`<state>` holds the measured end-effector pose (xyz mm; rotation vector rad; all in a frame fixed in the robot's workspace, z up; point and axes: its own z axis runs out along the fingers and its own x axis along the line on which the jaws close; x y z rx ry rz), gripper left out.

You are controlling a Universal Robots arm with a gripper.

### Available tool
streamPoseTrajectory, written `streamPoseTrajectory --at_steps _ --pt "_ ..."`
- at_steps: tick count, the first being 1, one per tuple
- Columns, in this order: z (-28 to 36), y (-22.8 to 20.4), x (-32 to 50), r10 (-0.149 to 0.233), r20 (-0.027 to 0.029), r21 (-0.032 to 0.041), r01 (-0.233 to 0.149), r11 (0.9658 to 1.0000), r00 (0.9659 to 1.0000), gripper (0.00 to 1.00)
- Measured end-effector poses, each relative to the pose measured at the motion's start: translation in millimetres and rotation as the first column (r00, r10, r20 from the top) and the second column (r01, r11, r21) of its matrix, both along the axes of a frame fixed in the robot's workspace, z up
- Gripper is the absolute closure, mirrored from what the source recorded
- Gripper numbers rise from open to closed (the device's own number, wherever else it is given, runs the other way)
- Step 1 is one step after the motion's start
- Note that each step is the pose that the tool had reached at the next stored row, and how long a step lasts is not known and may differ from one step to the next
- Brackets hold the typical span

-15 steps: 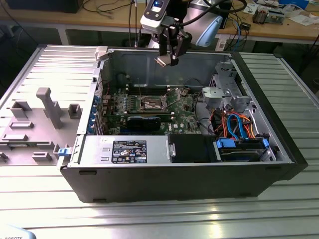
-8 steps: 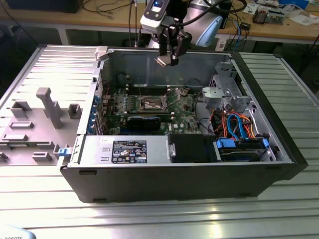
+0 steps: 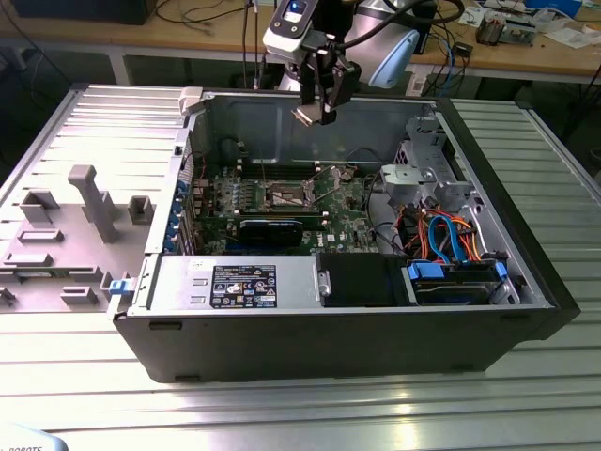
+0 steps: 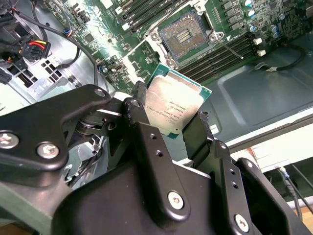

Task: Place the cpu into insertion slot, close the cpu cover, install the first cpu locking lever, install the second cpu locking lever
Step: 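Place the cpu into insertion slot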

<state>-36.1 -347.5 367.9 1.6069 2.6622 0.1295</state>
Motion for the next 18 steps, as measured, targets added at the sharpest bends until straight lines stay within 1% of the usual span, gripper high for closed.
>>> streamPoseTrajectory --at_steps 7,9,18 --pt "0.0 0.0 0.0 -0.029 0.0 -0.0001 0.029 0.9996 0.9996 0.46" --pt "0.0 0.0 0.0 -0.044 0.0 -0.0001 0.044 0.999 0.999 0.46" --pt "0.0 0.0 0.0 -0.074 0.0 -0.0001 0.074 0.9973 0.9973 0.46"
